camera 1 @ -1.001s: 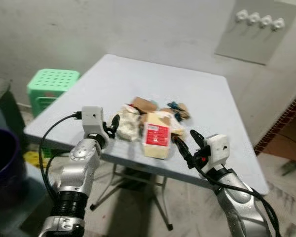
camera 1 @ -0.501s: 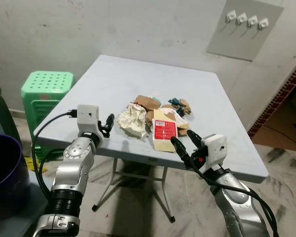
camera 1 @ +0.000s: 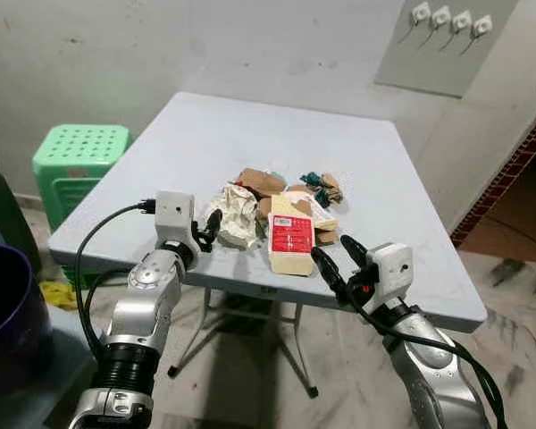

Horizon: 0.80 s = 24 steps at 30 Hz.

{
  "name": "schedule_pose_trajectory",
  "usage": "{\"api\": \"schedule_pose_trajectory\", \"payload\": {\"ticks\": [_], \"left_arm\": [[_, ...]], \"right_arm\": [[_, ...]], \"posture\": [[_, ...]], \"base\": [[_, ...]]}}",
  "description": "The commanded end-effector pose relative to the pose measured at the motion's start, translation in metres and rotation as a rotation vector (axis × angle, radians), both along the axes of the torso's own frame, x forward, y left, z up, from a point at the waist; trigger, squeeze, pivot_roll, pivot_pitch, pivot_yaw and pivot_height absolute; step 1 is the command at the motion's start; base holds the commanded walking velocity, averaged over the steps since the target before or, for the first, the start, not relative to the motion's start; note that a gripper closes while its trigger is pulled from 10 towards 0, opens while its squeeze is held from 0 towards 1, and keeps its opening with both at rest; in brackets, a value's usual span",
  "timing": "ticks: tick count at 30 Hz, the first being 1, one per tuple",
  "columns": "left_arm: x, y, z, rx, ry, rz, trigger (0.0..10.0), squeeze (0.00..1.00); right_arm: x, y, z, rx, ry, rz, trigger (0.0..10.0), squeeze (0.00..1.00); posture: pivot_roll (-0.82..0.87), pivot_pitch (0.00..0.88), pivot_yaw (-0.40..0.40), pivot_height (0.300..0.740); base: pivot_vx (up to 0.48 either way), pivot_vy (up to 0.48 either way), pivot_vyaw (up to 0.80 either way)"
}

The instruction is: Picking trash to rubbish bin

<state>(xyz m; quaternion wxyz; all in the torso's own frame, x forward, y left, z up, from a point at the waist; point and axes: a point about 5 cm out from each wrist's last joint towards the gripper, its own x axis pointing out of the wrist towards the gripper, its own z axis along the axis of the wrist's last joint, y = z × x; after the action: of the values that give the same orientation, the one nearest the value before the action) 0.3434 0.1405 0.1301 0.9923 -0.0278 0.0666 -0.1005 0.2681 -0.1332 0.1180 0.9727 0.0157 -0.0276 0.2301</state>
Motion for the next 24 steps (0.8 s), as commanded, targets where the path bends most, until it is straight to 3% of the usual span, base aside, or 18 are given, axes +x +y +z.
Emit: {"api": "schedule_pose_trajectory", "payload": {"ticks": [1, 4, 24], "left_arm": [[0.001, -0.001, 0.005, -0.002, -0.017, -0.010, 10.0, 0.00], [0.001, -0.001, 0.004, -0.017, -0.009, -0.003, 10.0, 0.00], [0.003, -0.015, 0.011, 0.040, -0.046, -0.070, 10.0, 0.00]], "right_arm": [[0.000, -0.002, 0.007, 0.004, -0.021, -0.001, 10.0, 0.00], [0.000, -0.002, 0.006, 0.003, -0.021, -0.001, 10.0, 0.00], [-0.003, -0.001, 0.006, -0.007, -0.014, 0.035, 10.0, 0.00]], "posture": [[-0.02, 0.000, -0.111, 0.740], [-0.02, 0.000, -0.111, 0.740], [-0.03, 0.000, -0.113, 0.740]], "base": [[0.442, 0.000, 0.00], [0.430, 0.000, 0.00], [0.000, 0.000, 0.00]]}}
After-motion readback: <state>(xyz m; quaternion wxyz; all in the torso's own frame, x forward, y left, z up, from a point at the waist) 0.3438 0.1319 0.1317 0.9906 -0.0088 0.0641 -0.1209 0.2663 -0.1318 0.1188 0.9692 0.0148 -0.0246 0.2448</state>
